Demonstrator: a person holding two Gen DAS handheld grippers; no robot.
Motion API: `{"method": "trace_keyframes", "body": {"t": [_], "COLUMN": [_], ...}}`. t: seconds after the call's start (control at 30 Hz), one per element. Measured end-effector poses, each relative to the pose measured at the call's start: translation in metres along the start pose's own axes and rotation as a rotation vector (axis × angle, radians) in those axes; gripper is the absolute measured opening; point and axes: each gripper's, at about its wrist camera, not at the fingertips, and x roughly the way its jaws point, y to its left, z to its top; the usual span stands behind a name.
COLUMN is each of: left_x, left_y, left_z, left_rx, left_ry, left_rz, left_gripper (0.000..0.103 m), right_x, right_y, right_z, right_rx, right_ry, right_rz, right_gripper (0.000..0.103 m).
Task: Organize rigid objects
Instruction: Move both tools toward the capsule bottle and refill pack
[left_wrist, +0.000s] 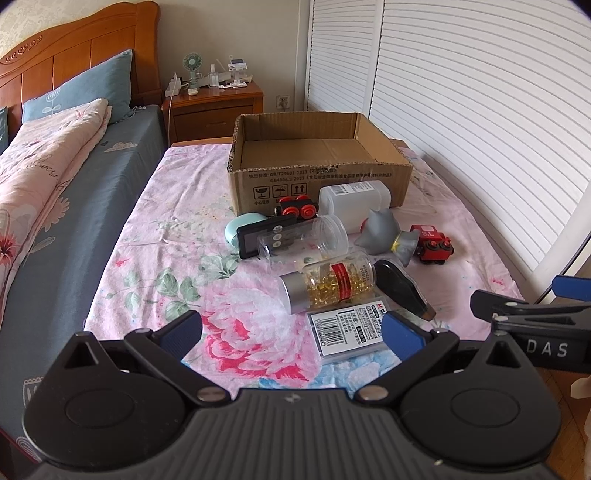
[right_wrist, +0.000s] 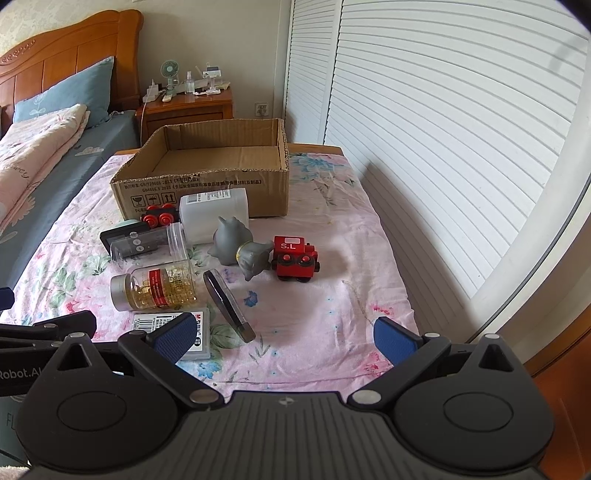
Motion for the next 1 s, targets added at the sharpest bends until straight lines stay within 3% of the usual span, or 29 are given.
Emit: {"method": "trace_keyframes", "body": {"t": [0.6, 0.77, 1.0], "left_x": [0.009, 0.024, 0.071], "left_y": [-0.009, -0.005, -0.022], "left_z": [0.012, 0.020, 0.015], "left_rx": [0.022, 0.045, 0.161], "left_ry": [-0.022, -0.031, 0.071], "left_rz": [-0.054, -0.121, -0.151], "left_gripper": [0.102, 0.102, 0.102], "right_x": [0.003, 0.011, 0.031], "right_y": [-0.025, -0.039, -0.047], "right_z": [0.002, -0.004, -0.016], "right_rx": [0.018, 0.025, 0.019], "right_ry": [-0.064, -0.066, -0.028], "right_rz": [0.057, 0.090, 0.085], "right_gripper": [0.103, 0.103, 0.103]}}
